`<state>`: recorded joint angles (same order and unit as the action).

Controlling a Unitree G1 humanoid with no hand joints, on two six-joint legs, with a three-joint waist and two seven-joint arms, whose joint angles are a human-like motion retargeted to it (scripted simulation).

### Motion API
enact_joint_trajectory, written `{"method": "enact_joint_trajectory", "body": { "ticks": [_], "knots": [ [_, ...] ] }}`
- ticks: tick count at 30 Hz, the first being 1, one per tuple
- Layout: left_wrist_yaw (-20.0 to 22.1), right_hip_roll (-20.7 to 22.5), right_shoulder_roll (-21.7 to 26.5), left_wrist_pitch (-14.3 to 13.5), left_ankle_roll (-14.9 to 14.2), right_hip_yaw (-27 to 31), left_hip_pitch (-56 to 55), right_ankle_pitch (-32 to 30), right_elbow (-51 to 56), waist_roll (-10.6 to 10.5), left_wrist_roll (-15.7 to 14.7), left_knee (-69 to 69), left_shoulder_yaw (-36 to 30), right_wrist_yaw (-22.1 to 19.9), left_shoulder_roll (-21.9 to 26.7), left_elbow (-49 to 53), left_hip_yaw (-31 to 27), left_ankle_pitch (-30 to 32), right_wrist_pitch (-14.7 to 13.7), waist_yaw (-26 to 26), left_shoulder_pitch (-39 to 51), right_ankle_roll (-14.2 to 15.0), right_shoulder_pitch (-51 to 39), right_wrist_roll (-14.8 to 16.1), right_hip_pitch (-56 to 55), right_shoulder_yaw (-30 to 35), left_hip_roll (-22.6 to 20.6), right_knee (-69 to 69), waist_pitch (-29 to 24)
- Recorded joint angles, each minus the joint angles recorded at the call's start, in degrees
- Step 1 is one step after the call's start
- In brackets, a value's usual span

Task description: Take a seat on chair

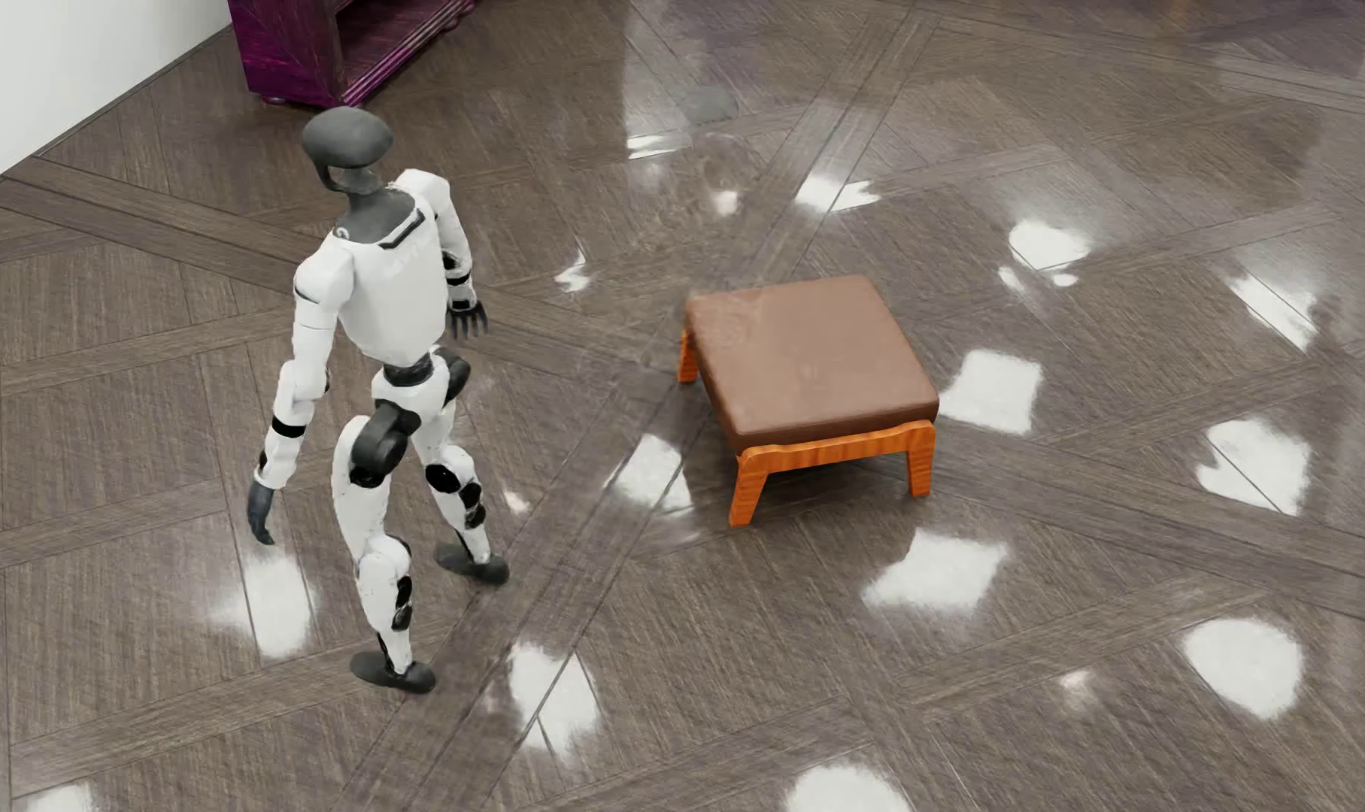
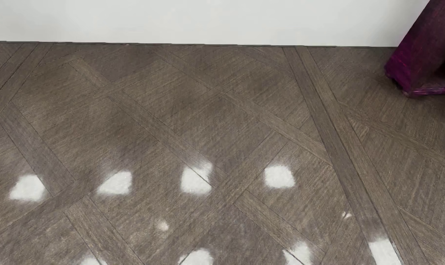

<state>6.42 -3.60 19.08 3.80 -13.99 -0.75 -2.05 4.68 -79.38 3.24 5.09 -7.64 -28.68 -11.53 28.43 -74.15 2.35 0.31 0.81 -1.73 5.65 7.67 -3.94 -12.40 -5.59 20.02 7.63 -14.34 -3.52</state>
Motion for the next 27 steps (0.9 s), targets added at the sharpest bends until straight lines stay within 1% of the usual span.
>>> {"method": "enact_joint_trajectory", "body": {
  "ticks": [3,4,5,7,9,11,12,13,14,15,18,19,20,21,24,26,27],
  "knots": [
    [0.2,-1.1,-0.4,-0.5,0.3,-0.2,0.3,-0.5,-0.2,-0.1,0.2,-0.4,0.4,0.6,-0.3,0.4,0.3,-0.6,0.4,0.1,0.3,0.4,0.4,-0.6,-0.1,0.3,-1.0,-0.2,-0.1],
    [0.3,-1.5,-0.2,-0.6,0.6,-0.2,0.3,-0.6,0.4,-0.1,0.5,-1.0,0.3,1.0,-0.4,0.4,0.4,-1.4,0.4,0.1,0.3,0.5,0.7,-1.4,-0.1,0.5,-1.2,-0.2,-0.1],
    [0.2,-1.8,-0.1,-0.7,0.8,-0.1,0.3,-0.8,0.0,-0.1,0.5,-1.7,0.0,1.2,-0.3,0.5,0.3,-2.6,0.4,0.1,0.2,0.7,0.4,-0.9,0.0,0.1,-1.5,-0.2,-0.1],
    [-0.1,-2.5,0.6,-1.2,2.0,0.5,0.2,-1.1,0.7,-0.2,0.9,-3.8,-0.1,1.4,-0.5,0.9,-0.7,-6.0,0.5,0.4,-0.1,0.7,0.1,-1.4,-0.4,0.4,-2.7,-0.8,-0.4],
    [-0.6,-3.0,0.8,-1.3,1.6,1.3,0.0,-1.9,1.0,-0.3,0.9,-5.8,-0.5,0.8,-1.0,1.4,-2.0,-7.5,0.4,0.6,-0.6,1.1,0.1,-0.5,-0.8,0.9,-3.7,-0.9,-0.4],
    [-1.2,-3.1,0.6,-1.4,2.2,2.0,0.3,-3.2,1.5,-0.1,2.0,-6.1,-0.7,0.2,-0.7,2.3,0.0,-5.9,0.1,0.2,-1.0,1.4,-0.8,-1.2,-2.0,0.3,-3.6,-0.8,-0.6],
    [-1.5,-3.1,0.3,-1.6,2.3,2.4,0.7,-4.0,2.1,0.2,2.1,-6.1,-1.2,0.0,-0.4,2.6,1.2,-6.4,0.0,-0.5,-1.1,1.7,-1.4,-1.2,-2.5,-0.3,-3.5,-0.5,-1.1],
    [-1.9,-3.1,0.0,-1.7,1.9,3.0,1.1,-4.8,2.5,0.6,3.0,-5.4,-2.4,-0.1,0.3,3.1,2.1,-6.7,-0.1,-0.8,-1.3,2.2,-1.6,-1.2,-3.4,-0.8,-3.4,-0.3,-1.4],
    [-2.3,-2.7,-0.5,-1.7,2.0,3.7,1.7,-5.3,3.1,0.9,2.7,-4.4,-2.8,0.1,0.8,3.0,2.7,-7.1,-0.1,-1.3,-1.3,2.5,-1.8,-1.6,-4.7,-0.9,-3.3,-0.4,-1.5],
    [-3.0,-2.2,-1.0,-1.7,2.6,4.2,2.3,-5.7,3.7,1.1,4.0,-3.3,-3.3,0.4,2.0,3.9,3.4,-7.3,-0.5,-1.7,-1.6,2.8,-1.8,-2.5,-6.2,-0.8,-3.3,-0.9,-1.8],
    [-2.0,-1.3,-1.6,-2.5,4.5,2.3,4.8,-3.8,3.6,1.6,3.2,-0.9,-2.4,2.7,3.7,4.3,6.4,-7.2,-0.8,-3.0,-1.8,1.1,-1.7,-5.8,-8.0,-2.4,-2.9,-5.2,-3.5],
    [-1.8,-1.7,-1.5,-2.5,5.4,1.5,5.6,-3.3,3.5,1.7,2.9,-0.8,-2.4,3.6,4.0,4.3,7.3,-7.4,-0.6,-3.2,-2.0,0.8,-1.3,-6.2,-8.1,-3.2,-2.8,-6.4,-3.7],
    [-1.6,-2.3,-1.2,-2.7,6.5,0.9,6.5,-3.1,3.1,1.6,3.3,-0.6,-2.0,4.1,4.0,4.0,8.2,-7.5,-0.9,-3.3,-2.3,0.7,-0.9,-6.7,-8.1,-3.6,-2.7,-7.5,-3.9],
    [-1.7,-3.3,-0.9,-2.8,7.3,0.5,7.6,-2.8,2.8,1.5,3.9,-0.2,-1.4,4.1,3.9,4.0,9.0,-7.7,-1.1,-3.2,-2.6,0.9,-0.5,-6.8,-8.3,-4.3,-2.6,-8.2,-3.9],
    [-1.6,-5.8,-0.2,-3.4,9.9,-0.9,10.6,-3.0,2.6,1.2,4.2,0.0,-0.5,4.0,3.4,4.2,11.2,-8.1,-1.5,-3.1,-3.1,1.1,0.2,-6.8,-8.7,-6.1,-2.3,-6.4,-4.3],
    [-0.9,-6.5,0.1,-4.1,11.7,-2.8,12.9,-2.1,2.8,1.1,4.7,0.5,-1.0,3.7,3.0,4.2,12.9,-7.2,-2.5,-3.1,-2.7,-0.2,0.5,-7.6,-8.8,-7.1,-2.4,-4.6,-4.9],
    [-1.2,-6.5,0.3,-4.3,12.7,-4.4,14.1,-1.7,2.6,1.0,5.4,0.6,-1.2,3.8,3.0,4.3,13.6,-6.0,-3.3,-3.1,-2.0,-0.9,0.1,-8.7,-8.5,-7.8,-2.2,-4.3,-5.5]
  ]
}}
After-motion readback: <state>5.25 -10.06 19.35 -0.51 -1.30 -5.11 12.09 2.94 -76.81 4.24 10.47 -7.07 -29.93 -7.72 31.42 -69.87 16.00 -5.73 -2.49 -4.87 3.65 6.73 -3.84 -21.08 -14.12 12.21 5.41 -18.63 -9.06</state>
